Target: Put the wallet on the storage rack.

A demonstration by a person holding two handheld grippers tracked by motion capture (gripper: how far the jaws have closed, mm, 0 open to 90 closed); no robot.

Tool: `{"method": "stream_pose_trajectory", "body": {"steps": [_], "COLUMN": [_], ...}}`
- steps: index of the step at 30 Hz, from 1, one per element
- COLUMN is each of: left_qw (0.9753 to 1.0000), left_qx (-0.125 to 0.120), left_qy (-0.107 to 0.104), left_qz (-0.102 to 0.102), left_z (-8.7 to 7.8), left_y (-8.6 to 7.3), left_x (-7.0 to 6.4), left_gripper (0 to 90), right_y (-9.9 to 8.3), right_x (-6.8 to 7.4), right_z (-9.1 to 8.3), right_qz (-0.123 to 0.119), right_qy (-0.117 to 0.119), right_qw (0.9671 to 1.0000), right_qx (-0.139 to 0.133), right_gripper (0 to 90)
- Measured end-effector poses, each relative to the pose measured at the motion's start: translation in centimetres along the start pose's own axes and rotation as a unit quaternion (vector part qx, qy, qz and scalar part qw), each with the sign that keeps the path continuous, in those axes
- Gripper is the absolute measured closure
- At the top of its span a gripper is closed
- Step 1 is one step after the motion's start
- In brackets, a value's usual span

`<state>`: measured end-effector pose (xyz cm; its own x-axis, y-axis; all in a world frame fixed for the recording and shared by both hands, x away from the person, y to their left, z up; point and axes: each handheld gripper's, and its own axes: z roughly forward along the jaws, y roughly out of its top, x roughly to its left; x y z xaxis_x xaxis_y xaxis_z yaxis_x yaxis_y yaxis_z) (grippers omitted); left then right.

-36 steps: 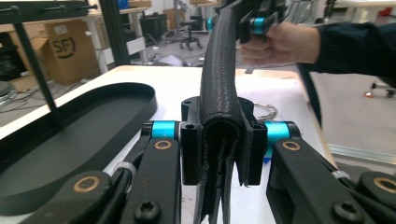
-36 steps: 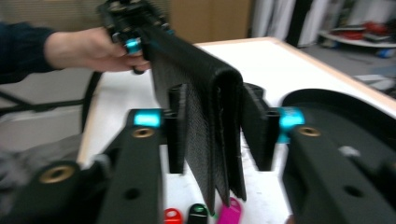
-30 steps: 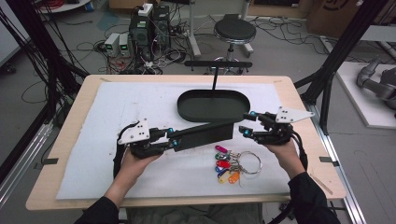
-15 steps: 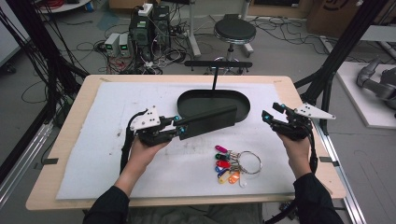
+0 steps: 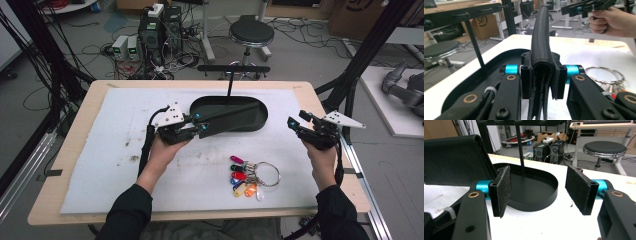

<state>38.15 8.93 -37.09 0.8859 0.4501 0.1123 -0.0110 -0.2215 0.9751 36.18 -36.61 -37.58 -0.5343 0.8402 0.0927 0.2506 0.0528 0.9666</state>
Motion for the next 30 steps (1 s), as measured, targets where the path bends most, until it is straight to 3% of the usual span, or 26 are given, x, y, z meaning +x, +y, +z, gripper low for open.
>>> {"method": "stream_pose_trajectory", "body": {"steps": [16,23,26,30], "left_qw": [0.9998,0.9996,0.9993,0.9992], "left_qx": [0.007,0.014,0.01,0.014], "left_qy": [0.02,0.025,0.029,0.035], "left_qz": [-0.002,-0.008,-0.019,-0.016], "left_z": [2.6,3.9,4.7,5.3], "left_y": [0.1,0.1,0.0,-0.1], "left_x": [1.6,2.4,2.9,3.2], "left_gripper": [74.3,74.3,74.4,74.4], "right_y": [-0.1,-0.1,-0.1,-0.1], "right_x": [-0.2,-0.3,-0.3,-0.3], "right_z": [0.0,0.0,-0.1,-0.2], "right_qz": [0.002,0.005,0.008,0.007], "right_qy": [-0.004,-0.007,-0.004,-0.005], "right_qw": [1.0,1.0,1.0,0.9999], "right_qx": [0.001,0.0,-0.002,-0.005], "right_gripper": [38.2,38.2,37.4,37.3]}}
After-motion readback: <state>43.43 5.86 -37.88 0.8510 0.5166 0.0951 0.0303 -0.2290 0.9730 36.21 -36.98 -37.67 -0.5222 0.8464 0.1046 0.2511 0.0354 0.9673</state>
